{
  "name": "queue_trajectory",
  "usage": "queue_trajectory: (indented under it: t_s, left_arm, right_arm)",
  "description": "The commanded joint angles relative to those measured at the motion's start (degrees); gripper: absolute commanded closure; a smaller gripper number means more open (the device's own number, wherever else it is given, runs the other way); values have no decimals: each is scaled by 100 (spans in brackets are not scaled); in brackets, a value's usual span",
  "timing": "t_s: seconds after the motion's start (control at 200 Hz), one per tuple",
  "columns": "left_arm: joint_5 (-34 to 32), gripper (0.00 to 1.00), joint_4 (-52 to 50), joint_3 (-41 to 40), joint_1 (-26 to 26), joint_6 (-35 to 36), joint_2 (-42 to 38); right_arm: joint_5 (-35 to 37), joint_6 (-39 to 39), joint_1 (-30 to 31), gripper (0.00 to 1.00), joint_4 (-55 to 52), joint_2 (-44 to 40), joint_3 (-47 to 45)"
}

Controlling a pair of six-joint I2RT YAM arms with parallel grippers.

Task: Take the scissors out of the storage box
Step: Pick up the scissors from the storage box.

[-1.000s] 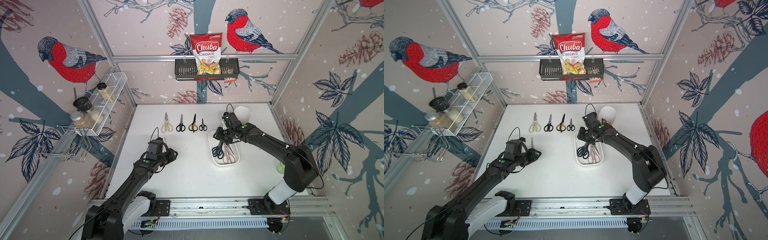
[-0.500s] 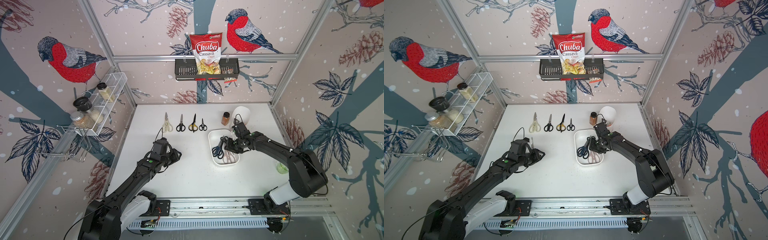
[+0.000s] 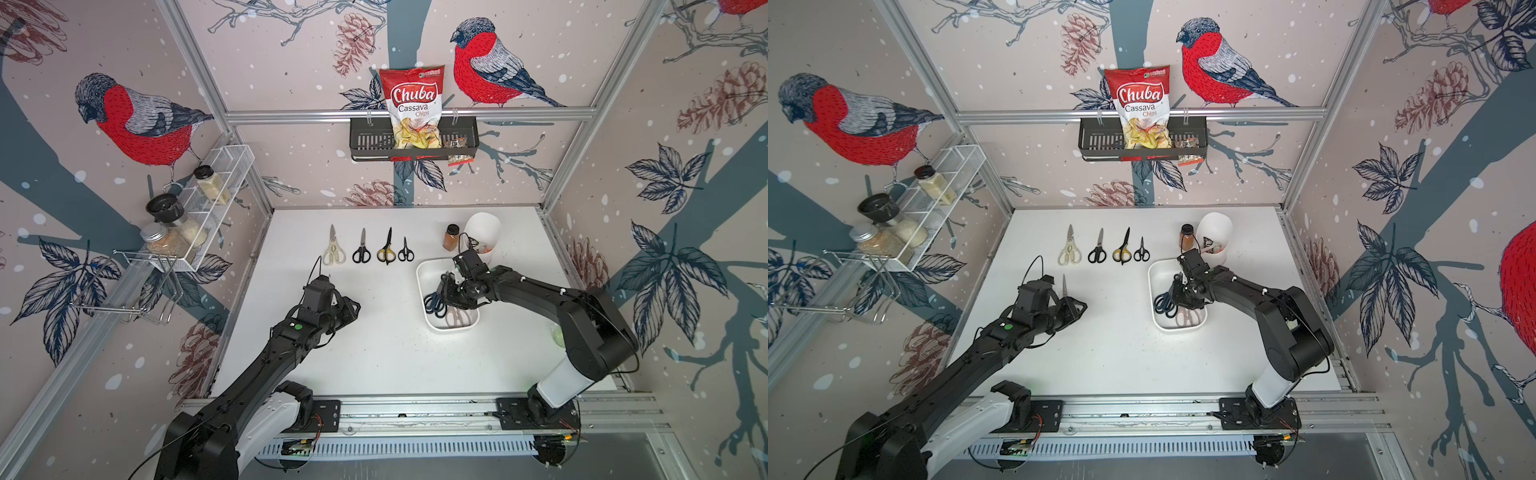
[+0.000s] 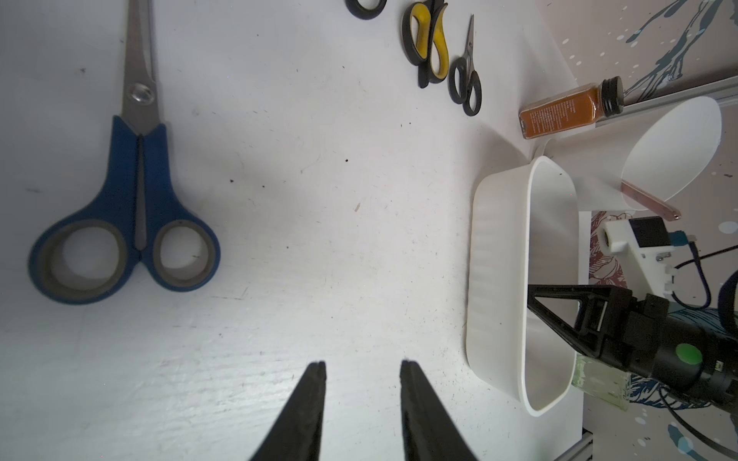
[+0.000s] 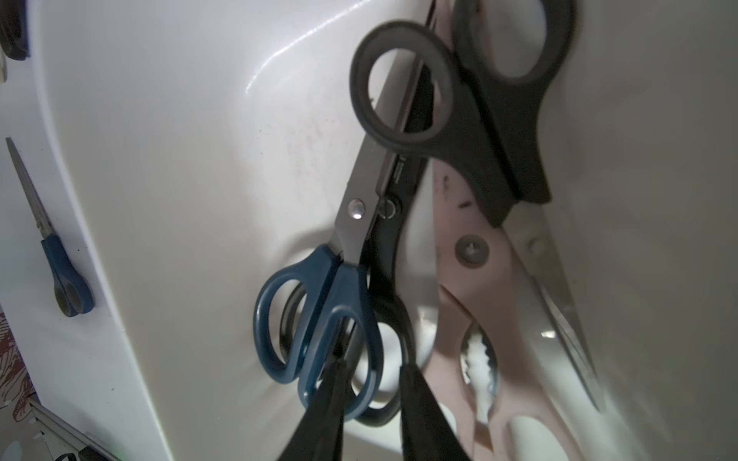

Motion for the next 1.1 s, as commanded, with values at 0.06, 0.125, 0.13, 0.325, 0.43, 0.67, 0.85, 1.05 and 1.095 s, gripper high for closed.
queue_trajectory:
  t_s: [0.06,0.125,0.13,0.325,0.43,0.67,0.85,1.05,1.095]
  left_arm:
    - [-93,63,-77,-82,1,-87,-87]
    - [-102,63,-82,-88,1,-101,-104]
    - [-102,63,-84,-92,-3,-102,-105]
    - [-146,63,-112,-105,2,-112,-157]
    - [-160,63,-147,-122,1,-118,-189]
    - [-207,63,-220,-139,0,-101,-271]
    - [-231,63,-265,-140,1,-94,-331]
    - [-212,63,-175,-208,2,-210,-360]
    - [-205,63,-131,-240,1,-249,-360]
  right_arm:
    - [85,-22,40,71,99,188,68]
    - [53,9,70,71,148,251,93]
    - [51,9,75,71,149,252,98]
    - [75,18,111,75,132,370,164]
    - [95,9,115,79,91,367,173]
    - [185,-74,115,85,-14,324,173]
    - [366,-250,124,92,-245,207,173]
    - [473,-603,132,98,-634,-75,190]
    - [432,-681,148,99,-718,-147,208]
